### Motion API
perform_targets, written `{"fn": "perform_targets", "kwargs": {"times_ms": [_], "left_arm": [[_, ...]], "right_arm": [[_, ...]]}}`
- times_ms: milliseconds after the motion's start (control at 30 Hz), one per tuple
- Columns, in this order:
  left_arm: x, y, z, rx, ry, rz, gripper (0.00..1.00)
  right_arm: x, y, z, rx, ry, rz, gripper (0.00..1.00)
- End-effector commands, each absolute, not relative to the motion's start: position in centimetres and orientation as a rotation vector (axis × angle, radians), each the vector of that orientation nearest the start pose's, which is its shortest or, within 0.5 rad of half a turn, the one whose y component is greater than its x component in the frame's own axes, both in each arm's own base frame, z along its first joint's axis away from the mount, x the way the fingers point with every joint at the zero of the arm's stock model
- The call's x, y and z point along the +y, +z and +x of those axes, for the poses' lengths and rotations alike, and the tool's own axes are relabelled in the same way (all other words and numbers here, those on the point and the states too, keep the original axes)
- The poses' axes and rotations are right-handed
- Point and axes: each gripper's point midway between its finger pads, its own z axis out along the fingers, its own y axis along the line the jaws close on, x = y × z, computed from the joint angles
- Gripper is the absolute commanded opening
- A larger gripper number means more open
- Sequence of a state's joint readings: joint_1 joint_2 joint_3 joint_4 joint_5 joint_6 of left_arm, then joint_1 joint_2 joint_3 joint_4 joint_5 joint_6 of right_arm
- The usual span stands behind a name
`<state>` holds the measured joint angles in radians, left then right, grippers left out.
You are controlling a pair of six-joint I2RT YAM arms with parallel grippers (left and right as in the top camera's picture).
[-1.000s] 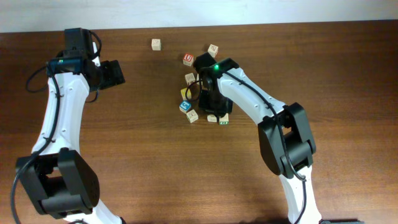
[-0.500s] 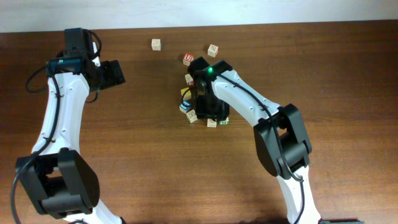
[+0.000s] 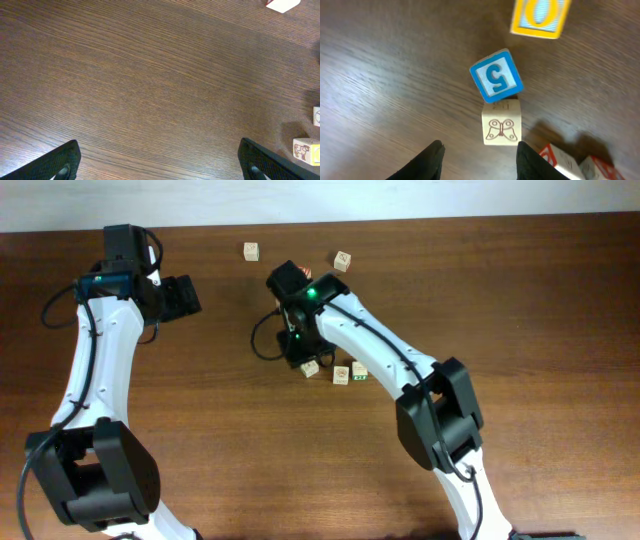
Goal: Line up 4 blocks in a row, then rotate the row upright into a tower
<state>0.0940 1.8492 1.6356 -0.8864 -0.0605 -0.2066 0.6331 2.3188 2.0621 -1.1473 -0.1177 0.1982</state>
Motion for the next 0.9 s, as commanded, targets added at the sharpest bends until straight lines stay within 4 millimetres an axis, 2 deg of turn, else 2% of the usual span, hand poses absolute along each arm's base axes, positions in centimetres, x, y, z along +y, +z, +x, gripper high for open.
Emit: {"fn": "perform_targets", "kwargs": {"times_ms": [0,100,267,433,533,633,867], "left_arm": [[5.7,16.3,45.8,2.610,0.062,-0.429,0.99],[5.7,16.3,45.8,2.610,0.062,-0.429,0.99],[5.7,16.2,45.7,2.612,0.062,-0.429,0.99],[5.7,16.2,45.6,2.617,0.062,-0.430,0.99],[5.7,16.2,45.6,2.617,0.062,-0.430,0.99],[5.6,16.2,45.6,2.618,0.062,-0.430,1.00],[5.6,16.2,45.6,2.617,0.062,-0.430,1.00]], "right_arm": [[29.9,4.0,39.0,2.922,0.176,-0.850,0.47],[29.9,3.5,39.1,2.899,0.167,-0.924,0.47],[29.8,2.0,38.8,2.930,0.154,-0.932,0.48],[29.7,1.7,38.8,2.941,0.149,-0.920,0.47],[29.1,1.6,39.1,2.997,0.102,-0.721,0.34],[28.5,1.5,38.4,3.073,0.072,-0.534,0.21],[27.0,1.6,36.4,3.204,-0.014,-0.172,0.22]]}}
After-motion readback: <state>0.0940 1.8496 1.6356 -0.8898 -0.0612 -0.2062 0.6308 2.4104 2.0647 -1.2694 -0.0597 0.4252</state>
